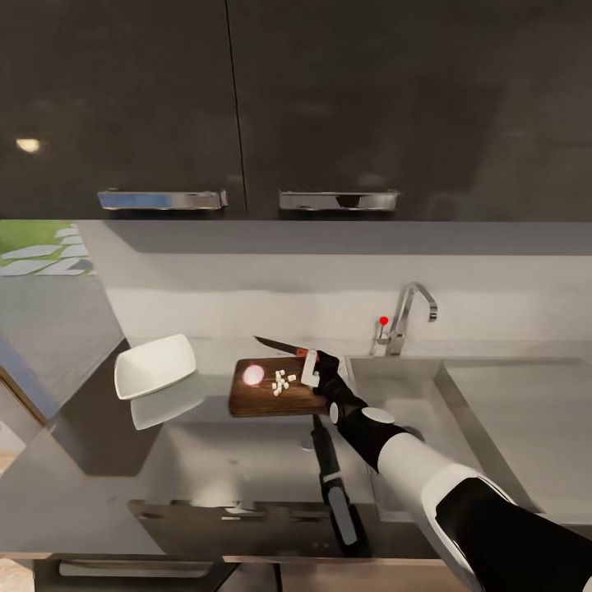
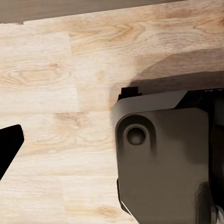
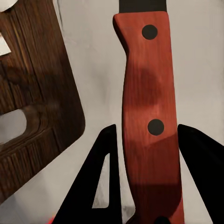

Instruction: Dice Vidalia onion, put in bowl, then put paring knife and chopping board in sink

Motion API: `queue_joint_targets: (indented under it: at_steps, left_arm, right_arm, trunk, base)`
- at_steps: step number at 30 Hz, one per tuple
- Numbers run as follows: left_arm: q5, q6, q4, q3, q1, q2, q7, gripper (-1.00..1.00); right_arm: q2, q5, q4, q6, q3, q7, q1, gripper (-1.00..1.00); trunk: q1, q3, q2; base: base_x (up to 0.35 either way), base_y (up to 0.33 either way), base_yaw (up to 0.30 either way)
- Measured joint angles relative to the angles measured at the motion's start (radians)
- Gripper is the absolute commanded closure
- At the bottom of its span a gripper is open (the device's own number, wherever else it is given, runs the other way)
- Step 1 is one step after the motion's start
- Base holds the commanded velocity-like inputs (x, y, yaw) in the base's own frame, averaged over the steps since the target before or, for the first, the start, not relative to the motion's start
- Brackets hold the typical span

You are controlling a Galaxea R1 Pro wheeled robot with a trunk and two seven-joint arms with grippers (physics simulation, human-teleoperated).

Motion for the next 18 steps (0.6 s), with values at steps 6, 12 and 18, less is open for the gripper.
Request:
queue_joint_targets:
  at_steps: [6,12,18]
  left_arm:
    - [0.000,0.000,0.000,0.000,0.000,0.000,0.000,-1.00]
    - [0.000,0.000,0.000,0.000,0.000,0.000,0.000,-1.00]
    - [0.000,0.000,0.000,0.000,0.000,0.000,0.000,-1.00]
  right_arm:
    - [0.000,0.000,0.008,0.000,0.001,0.001,0.000,1.00]
    - [0.000,0.000,0.013,-0.001,0.002,0.005,0.000,1.00]
    - [0.000,0.001,0.033,-0.003,0.004,0.007,0.000,1.00]
  trunk:
    - [0.000,0.000,0.000]
    - [0.000,0.000,0.000]
    - [0.000,0.000,0.000]
  base:
    - [0.000,0.147,0.000]
    - [0.000,0.007,0.000]
    - [0.000,0.000,0.000]
